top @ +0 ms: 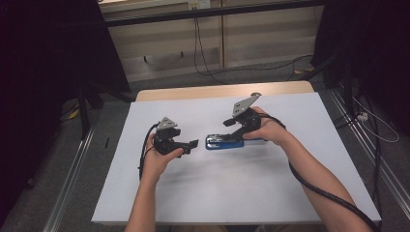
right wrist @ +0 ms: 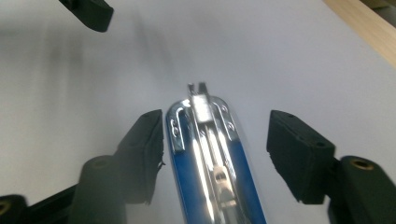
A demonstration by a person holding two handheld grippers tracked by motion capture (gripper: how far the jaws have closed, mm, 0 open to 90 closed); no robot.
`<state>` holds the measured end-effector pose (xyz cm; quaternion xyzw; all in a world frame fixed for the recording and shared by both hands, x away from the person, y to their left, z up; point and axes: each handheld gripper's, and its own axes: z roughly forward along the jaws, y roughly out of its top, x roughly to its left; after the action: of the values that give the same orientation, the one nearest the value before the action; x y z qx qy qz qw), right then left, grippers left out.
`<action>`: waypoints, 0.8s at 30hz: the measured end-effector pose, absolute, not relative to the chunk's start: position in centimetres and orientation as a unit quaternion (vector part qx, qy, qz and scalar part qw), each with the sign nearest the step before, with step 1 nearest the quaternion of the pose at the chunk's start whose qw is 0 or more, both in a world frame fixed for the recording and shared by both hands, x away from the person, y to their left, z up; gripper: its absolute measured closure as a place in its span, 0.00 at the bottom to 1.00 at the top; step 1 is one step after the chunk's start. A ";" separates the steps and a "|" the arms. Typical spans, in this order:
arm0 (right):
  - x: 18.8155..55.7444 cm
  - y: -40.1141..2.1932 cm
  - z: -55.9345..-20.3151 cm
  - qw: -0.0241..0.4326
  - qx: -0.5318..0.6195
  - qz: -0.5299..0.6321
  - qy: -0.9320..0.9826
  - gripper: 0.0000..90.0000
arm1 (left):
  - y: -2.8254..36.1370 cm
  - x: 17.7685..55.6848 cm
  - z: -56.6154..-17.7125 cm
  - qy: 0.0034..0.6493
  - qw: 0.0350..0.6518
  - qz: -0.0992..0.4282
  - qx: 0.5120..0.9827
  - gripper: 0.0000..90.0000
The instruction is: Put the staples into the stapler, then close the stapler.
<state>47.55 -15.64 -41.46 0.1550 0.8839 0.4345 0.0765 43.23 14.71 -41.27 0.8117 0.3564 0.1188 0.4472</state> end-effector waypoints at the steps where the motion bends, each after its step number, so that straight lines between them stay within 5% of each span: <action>1: 47.3 -16.0 -41.4 0.077 0.160 0.437 0.881 0.37 | 14.7 43.2 -41.3 0.356 0.447 0.119 0.812 0.13; 11: 45.1 -18.3 -41.3 0.133 0.219 0.433 0.864 0.21 | 14.5 43.2 -41.2 0.351 0.451 0.118 0.812 0.13; 24: 42.5 -20.5 -41.7 0.158 0.256 0.416 0.858 0.19 | 14.5 43.1 -41.1 0.351 0.454 0.119 0.810 0.13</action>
<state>42.50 -20.49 -41.67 0.2563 0.8580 0.4160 0.1583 43.14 14.53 -41.12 0.8103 0.3508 0.1193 0.4540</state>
